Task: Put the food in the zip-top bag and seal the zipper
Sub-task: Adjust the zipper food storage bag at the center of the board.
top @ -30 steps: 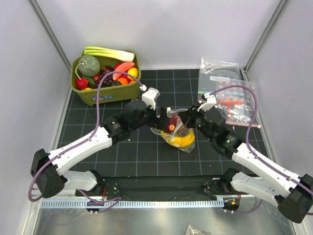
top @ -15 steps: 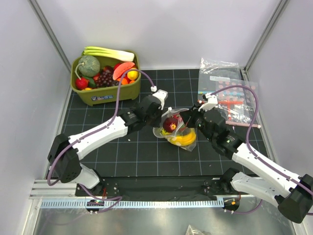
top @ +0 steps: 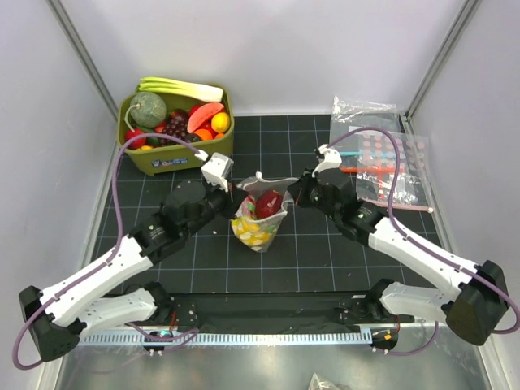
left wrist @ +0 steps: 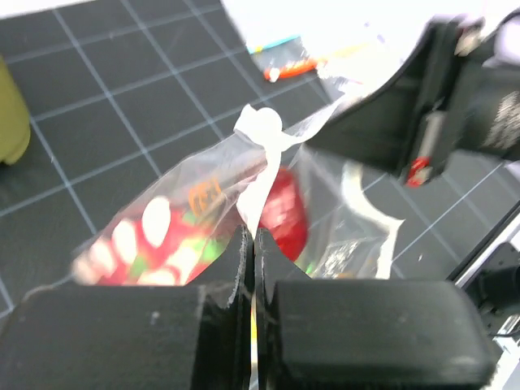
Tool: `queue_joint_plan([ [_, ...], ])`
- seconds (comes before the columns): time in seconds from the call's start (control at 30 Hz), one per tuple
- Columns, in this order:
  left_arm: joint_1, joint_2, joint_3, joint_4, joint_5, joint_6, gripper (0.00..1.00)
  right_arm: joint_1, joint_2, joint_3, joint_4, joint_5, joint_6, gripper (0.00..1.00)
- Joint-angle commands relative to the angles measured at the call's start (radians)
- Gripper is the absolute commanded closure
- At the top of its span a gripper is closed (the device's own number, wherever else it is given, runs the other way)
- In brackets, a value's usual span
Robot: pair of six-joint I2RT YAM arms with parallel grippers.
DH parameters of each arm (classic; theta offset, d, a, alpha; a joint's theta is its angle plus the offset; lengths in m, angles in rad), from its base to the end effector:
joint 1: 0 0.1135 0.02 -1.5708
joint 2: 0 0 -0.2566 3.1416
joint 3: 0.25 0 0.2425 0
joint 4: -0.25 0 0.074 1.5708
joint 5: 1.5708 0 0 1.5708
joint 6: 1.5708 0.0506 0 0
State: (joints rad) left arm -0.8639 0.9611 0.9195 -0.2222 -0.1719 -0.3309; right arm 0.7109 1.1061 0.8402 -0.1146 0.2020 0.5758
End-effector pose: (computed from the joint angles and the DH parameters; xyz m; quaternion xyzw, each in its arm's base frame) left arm 0.1559 -0.1692 0.3417 0.1580 0.7768 -0.2844 0.5392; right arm 0.2053 0.1634 0.2931 0.0008 0.8258 0.2678 0.4964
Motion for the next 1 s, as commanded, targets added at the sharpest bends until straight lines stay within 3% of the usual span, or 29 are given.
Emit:
queue_joint_plan([
  [0.0, 0.0, -0.004, -0.019, 0.179, 0.02, 0.023, 1.0, -0.001, 0.001, 0.063, -0.004, 0.027, 0.004, 0.99],
  [0.23, -0.001, 0.07, 0.024, 0.119, -0.029, 0.007, 0.99, -0.002, -0.161, -0.001, 0.05, 0.056, -0.042, 0.99],
  [0.37, 0.0, 0.116, 0.039, 0.115, -0.037, 0.001, 0.94, -0.001, -0.261, -0.091, 0.19, -0.002, -0.047, 0.98],
  [0.53, 0.0, 0.191, 0.061, 0.098, -0.035, -0.011, 0.9, -0.001, -0.191, -0.05, 0.127, 0.043, -0.033, 0.99],
  [0.63, 0.0, 0.249, 0.087, 0.073, -0.051, -0.017, 0.66, -0.001, -0.088, 0.016, 0.032, 0.074, -0.016, 0.99],
  [0.67, 0.002, 0.27, 0.099, 0.064, -0.052, -0.017, 0.51, -0.001, -0.069, 0.039, 0.008, 0.07, -0.014, 0.99],
  [0.77, 0.002, 0.284, 0.108, 0.057, -0.06, -0.023, 0.34, -0.001, -0.025, 0.051, 0.0, 0.054, -0.007, 0.99],
  [0.97, 0.012, 0.242, 0.084, 0.046, -0.158, -0.039, 0.21, -0.001, -0.038, 0.046, 0.0, 0.073, -0.008, 0.98],
])
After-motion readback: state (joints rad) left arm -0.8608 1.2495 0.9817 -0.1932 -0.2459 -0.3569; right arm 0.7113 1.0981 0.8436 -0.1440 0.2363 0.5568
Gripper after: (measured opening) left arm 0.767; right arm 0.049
